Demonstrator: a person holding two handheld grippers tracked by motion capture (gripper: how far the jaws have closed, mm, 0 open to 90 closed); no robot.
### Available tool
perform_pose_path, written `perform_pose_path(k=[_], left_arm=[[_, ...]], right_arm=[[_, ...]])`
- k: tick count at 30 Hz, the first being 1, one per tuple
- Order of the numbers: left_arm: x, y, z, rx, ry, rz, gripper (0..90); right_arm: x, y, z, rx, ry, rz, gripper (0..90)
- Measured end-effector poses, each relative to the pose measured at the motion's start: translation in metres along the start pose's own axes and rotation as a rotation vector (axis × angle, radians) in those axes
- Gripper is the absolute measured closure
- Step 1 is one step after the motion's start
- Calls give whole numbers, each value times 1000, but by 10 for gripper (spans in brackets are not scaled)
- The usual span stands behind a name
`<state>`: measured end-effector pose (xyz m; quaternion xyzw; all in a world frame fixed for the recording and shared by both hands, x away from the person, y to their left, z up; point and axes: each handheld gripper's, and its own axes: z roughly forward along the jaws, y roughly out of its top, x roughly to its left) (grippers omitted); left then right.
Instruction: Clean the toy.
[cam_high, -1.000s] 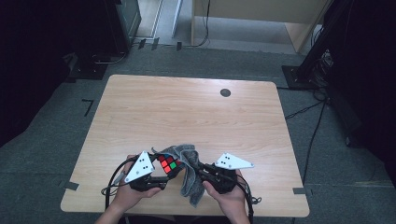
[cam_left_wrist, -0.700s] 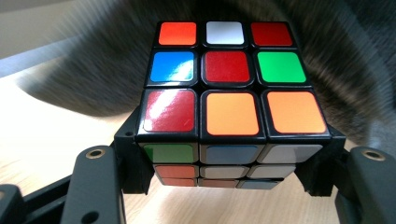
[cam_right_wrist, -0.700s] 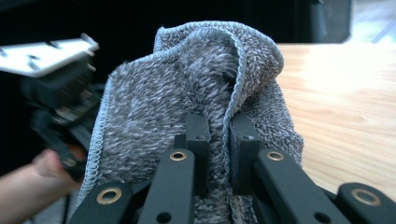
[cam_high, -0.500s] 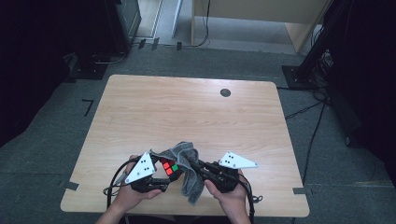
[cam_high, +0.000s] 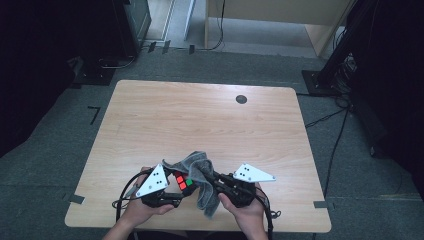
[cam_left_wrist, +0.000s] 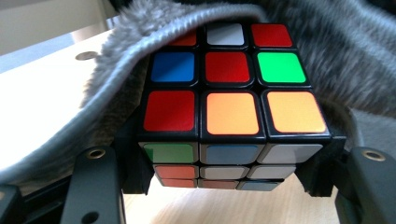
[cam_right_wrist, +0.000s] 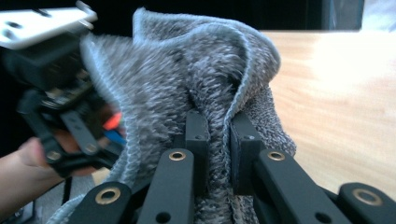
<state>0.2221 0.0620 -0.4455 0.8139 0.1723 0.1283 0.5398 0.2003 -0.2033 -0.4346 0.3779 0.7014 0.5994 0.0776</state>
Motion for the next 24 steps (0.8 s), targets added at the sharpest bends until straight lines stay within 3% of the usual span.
perform_pose_path(k=[2, 4, 5, 9, 12, 16, 18, 21, 22, 24], left_arm=[[5, -1, -3, -16, -10, -30, 341], [9, -1, -6, -42, -19, -61, 341], [9, 0, -6, -43, -15, -58, 341], [6, -2, -2, -7, -6, -29, 341], [1, -1, 3, 6, -18, -10, 341], [-2, 2, 2, -2, -36, -5, 341], [0, 2, 0, -10, -30, -9, 341], [6, 2, -6, -40, -29, -41, 341], [7, 2, -6, -39, -25, -39, 341], [5, 2, -5, 2, 14, 8, 341]], right_arm=[[-6, -6, 5, 44, -10, 22, 816], [-10, -9, 8, 107, -49, 12, 816], [-10, -8, 7, 108, -57, 12, 816], [-4, 6, -8, -27, -42, 25, 815], [6, 11, -13, -92, -42, 8, 814], [10, 6, -5, -51, -40, -3, 816], [6, -2, 0, -44, -44, 21, 817], [-1, -7, 6, 59, -97, -1, 817], [-3, -7, 5, 68, -114, 1, 818], [-4, -3, -2, 11, -111, 25, 817]])
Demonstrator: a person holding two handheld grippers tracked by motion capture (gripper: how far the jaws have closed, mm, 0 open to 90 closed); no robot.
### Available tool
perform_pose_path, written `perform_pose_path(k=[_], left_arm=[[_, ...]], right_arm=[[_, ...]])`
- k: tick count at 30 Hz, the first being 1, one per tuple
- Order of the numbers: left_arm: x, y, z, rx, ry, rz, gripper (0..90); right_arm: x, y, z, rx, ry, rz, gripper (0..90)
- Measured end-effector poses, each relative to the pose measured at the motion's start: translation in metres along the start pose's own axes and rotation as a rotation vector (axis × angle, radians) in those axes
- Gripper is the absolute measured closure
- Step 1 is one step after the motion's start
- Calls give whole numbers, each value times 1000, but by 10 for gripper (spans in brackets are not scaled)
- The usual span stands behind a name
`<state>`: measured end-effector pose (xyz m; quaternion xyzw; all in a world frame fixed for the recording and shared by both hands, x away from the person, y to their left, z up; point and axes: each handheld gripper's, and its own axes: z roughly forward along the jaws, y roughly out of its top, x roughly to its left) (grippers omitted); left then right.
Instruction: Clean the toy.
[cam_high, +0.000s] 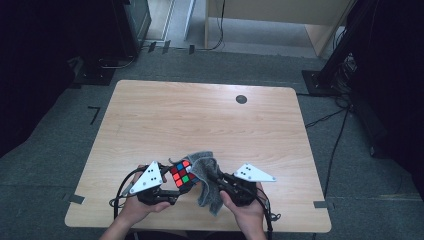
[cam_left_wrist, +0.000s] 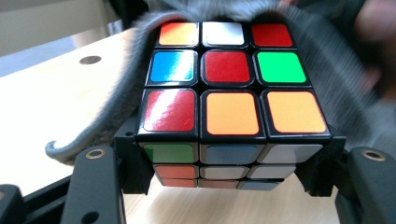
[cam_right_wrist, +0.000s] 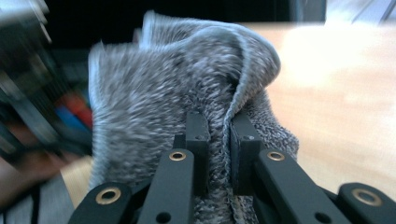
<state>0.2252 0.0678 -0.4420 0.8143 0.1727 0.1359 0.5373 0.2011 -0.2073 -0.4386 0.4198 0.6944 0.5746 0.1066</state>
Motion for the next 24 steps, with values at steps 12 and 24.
perform_pose_path(k=[12, 24], left_arm=[[-36, 1, 40, 264, 193, 107, 341], [-30, 0, 38, 243, 173, 87, 341]], right_arm=[[77, -2, 20, 86, -240, -319, 805], [73, 2, 15, 75, -251, -369, 809]])
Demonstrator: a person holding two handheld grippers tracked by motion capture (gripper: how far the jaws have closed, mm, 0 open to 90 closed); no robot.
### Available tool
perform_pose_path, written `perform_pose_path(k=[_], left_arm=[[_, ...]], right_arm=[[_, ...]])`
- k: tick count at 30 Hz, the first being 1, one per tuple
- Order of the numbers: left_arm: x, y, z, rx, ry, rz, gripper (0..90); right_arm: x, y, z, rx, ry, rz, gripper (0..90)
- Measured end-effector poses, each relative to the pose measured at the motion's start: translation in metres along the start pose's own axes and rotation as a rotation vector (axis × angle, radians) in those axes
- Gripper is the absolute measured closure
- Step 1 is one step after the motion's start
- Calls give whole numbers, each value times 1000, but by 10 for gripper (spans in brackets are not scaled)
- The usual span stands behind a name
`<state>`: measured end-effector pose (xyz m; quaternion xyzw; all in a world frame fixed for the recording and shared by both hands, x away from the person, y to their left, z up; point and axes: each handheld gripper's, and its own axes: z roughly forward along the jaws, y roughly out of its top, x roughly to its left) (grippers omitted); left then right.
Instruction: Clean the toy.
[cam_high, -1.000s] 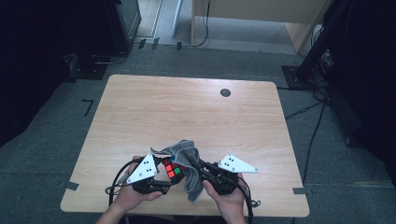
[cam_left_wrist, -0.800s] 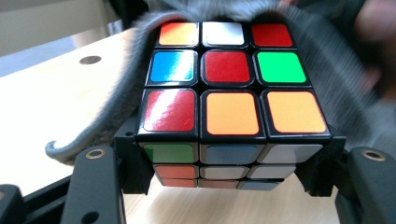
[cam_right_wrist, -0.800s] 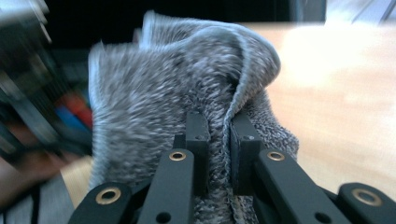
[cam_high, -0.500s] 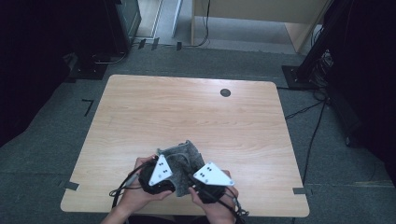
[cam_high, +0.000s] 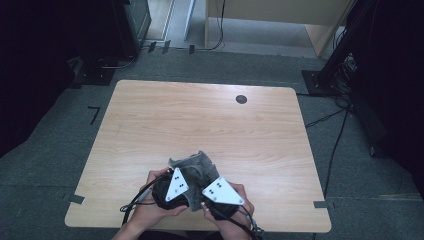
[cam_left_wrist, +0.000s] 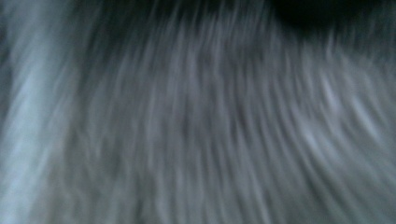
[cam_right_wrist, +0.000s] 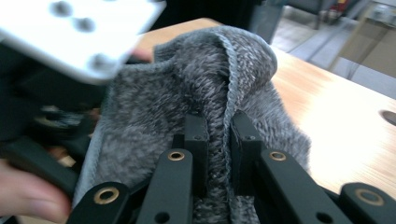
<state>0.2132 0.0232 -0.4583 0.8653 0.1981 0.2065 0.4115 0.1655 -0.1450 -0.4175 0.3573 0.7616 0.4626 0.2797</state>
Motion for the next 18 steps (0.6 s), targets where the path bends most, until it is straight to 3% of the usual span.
perform_pose_path(k=[2, 4, 5, 8, 10, 12, 14, 15, 16, 18], left_arm=[[0, 0, -1, -4, 2, 2, 341], [4, -2, -3, -23, -27, -25, 341], [6, -3, -4, -34, -35, -35, 341], [11, -3, -7, -57, -50, -54, 340], [11, -3, -5, -40, -45, -47, 340], [9, -3, -4, -36, -46, -45, 341], [8, -1, -6, -57, -59, -58, 340], [8, 0, -7, -54, -46, -59, 340], [9, 0, -8, -59, -45, -63, 341], [12, -3, -10, -82, -64, -75, 341]], right_arm=[[4, -1, 5, 15, 1, -22, 809], [-6, -3, 5, 14, -7, 18, 813], [-12, -3, 4, 22, -68, 13, 816], [-26, -1, -4, 29, -116, 45, 818], [-28, 2, -13, -33, -82, 68, 817], [-18, 5, -13, -52, -22, 29, 815], [-2, 4, -5, -19, 37, -39, 814], [2, 2, -1, -1, 22, -69, 814], [2, 1, 1, -21, 9, -76, 815], [-6, 2, -1, -11, -26, -35, 819]])
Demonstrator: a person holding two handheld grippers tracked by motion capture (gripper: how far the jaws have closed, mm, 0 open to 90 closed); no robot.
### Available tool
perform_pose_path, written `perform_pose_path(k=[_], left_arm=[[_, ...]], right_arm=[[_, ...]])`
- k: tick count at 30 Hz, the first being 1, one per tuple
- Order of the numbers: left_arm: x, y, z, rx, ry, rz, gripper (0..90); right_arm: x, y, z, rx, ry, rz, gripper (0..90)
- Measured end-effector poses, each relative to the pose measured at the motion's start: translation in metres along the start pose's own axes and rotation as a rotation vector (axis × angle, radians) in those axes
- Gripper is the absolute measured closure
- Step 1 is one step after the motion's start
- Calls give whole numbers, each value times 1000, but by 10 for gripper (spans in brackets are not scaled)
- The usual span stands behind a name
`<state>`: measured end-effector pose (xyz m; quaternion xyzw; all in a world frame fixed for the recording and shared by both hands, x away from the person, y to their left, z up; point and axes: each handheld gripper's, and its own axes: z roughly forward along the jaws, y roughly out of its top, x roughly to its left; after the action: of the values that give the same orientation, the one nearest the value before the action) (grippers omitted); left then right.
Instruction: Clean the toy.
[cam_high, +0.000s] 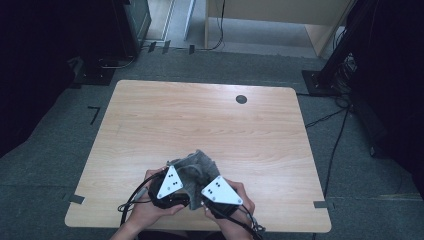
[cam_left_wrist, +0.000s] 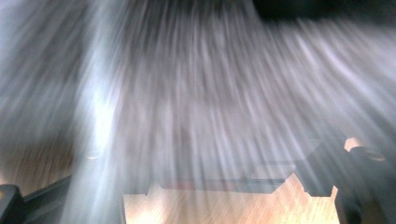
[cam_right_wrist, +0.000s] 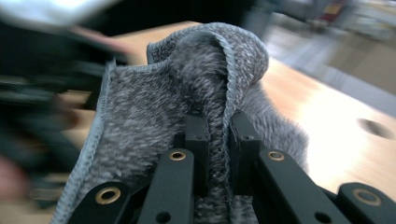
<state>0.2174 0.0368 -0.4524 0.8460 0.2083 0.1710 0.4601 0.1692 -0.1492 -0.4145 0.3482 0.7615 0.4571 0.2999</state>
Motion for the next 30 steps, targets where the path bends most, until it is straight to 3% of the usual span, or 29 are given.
perform_pose_path(k=[2, 4, 5, 8, 12, 13, 15, 17, 20, 21, 24, 26, 27, 28, 30], left_arm=[[5, -1, -6, -51, -35, -13, 341], [8, -2, -10, -95, -61, -21, 340], [10, -2, -11, -112, -68, -16, 340], [12, -5, -13, -165, -102, -28, 341], [15, -3, -24, -265, -155, -65, 341], [16, -2, -26, -267, -149, -63, 340], [19, -3, -28, -269, -136, -70, 340], [26, -4, -31, -294, -143, -115, 341], [26, -4, -29, -248, -131, -89, 340], [25, -4, -28, -233, -125, -75, 341], [19, -4, -21, -215, -138, -69, 340], [18, -2, -21, -215, -138, -69, 340], [19, -3, -22, -214, -137, -68, 340], [20, -4, -23, -220, -139, -72, 340], [25, -4, -27, -261, -145, -109, 340]], right_arm=[[-16, 0, -4, 17, -78, 28, 821], [-39, -3, -12, -15, -86, 131, 822], [-45, -4, -15, -37, -69, 160, 822], [-53, -6, -20, -112, 60, 246, 822], [-43, -11, -7, -76, 154, 245, 823], [-40, -16, -2, -63, 169, 244, 827], [-39, -21, 4, -32, 175, 250, 827], [-43, -24, 8, 22, 175, 246, 826], [-53, -20, -1, -41, 162, 310, 826], [-54, -16, -7, -92, 165, 328, 825], [-48, -8, -15, -150, 208, 298, 824], [-39, -8, -10, -119, 218, 256, 825], [-39, -11, -8, -119, 208, 269, 825], [-41, -14, -4, -99, 230, 292, 825], [-46, -20, 3, -26, 241, 279, 824]])
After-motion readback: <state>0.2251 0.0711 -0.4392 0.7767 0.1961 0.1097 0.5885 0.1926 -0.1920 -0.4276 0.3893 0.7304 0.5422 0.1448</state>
